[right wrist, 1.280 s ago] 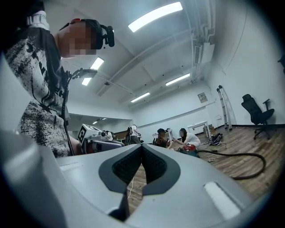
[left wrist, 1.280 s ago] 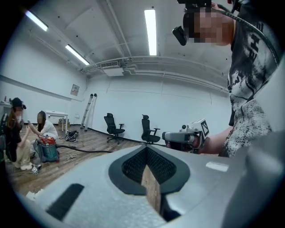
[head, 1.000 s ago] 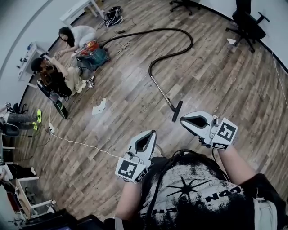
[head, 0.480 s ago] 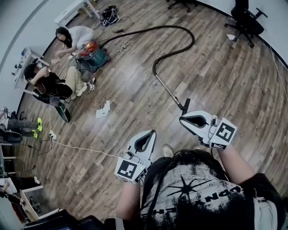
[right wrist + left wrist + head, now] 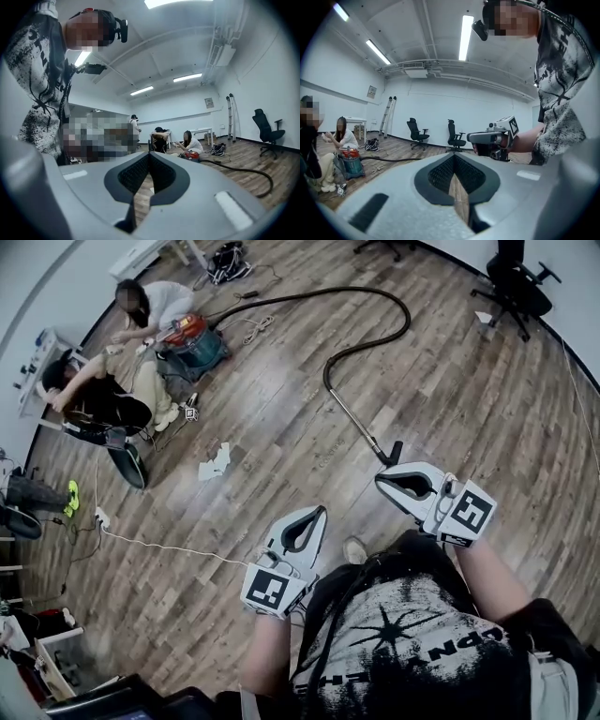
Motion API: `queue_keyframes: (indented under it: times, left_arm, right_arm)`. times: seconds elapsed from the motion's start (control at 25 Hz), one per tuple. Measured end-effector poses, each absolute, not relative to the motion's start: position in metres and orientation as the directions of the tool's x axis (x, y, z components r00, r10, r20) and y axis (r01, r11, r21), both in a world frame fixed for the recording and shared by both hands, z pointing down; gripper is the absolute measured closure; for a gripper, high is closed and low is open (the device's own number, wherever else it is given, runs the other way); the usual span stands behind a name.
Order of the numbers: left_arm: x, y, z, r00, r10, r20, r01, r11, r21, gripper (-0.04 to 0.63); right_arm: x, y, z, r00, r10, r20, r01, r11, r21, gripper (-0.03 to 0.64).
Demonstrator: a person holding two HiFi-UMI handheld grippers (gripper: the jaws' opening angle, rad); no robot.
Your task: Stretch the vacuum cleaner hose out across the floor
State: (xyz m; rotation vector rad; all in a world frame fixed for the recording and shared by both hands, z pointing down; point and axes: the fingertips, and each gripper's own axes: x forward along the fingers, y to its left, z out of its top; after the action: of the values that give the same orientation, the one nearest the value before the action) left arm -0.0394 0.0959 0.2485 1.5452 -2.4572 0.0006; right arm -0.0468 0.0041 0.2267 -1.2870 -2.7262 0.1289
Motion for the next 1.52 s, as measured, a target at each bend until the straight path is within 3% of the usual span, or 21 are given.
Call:
queue_keyframes:
  times: [0.52, 1.52]
  left_arm:
    - [-0.080, 0.092, 0.250, -0.424, -0.888, 0.179, -0.875, 0.452, 0.172, 0.594]
    - [-0.295, -0.113, 0.215, -0.402, -0.891, 0.212, -0.900, 0.427, 0.088, 0.594]
  right_arm:
    - [-0.080, -0.003, 0.219, -0.638, 0.767, 0.076, 0.755, 0.641, -0.134, 0.611]
    - [-0.297, -0.203, 0.225, -0.664, 0.747, 0.010, 0.738, 0.658, -0.153, 0.611]
